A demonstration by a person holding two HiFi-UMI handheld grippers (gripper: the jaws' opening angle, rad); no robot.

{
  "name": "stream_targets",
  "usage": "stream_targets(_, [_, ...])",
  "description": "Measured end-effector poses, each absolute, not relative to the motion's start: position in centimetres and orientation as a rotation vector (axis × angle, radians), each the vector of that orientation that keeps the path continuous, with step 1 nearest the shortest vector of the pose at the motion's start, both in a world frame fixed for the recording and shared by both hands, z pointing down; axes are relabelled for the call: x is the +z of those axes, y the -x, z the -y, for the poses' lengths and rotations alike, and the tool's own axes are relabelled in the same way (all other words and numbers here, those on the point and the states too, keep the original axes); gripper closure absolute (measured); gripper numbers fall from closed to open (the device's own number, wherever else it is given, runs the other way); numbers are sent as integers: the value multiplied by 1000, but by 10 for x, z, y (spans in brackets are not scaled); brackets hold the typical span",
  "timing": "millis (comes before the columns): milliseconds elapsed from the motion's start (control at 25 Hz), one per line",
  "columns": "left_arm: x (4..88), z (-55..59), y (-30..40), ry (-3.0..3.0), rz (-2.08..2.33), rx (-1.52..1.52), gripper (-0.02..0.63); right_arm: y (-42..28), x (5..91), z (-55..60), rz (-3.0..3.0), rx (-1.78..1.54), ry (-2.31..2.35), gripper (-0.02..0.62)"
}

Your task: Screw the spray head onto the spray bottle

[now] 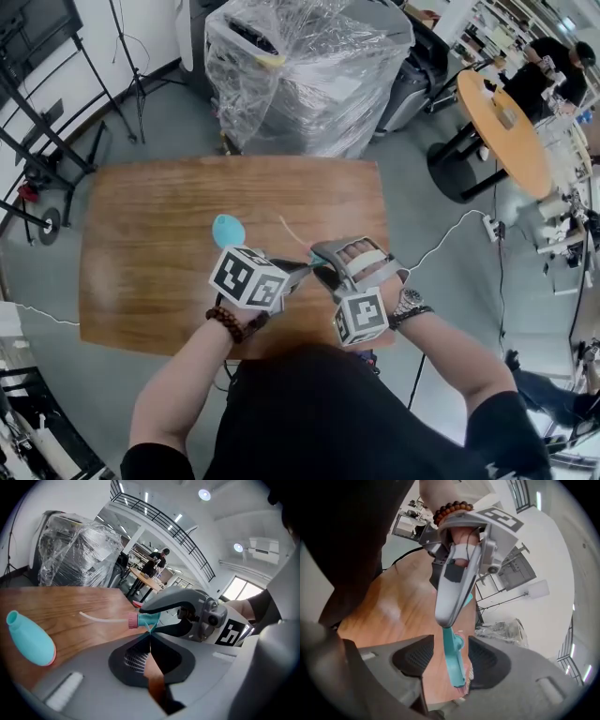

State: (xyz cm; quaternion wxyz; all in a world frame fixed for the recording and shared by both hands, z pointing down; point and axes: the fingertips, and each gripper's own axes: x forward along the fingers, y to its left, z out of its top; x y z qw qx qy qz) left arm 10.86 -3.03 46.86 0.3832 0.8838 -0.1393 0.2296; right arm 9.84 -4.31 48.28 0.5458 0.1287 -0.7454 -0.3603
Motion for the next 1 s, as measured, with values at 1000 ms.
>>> stream_targets(1000, [456, 32, -88, -2325, 256, 520, 454, -81, 487, 52, 1692, -764, -214, 474])
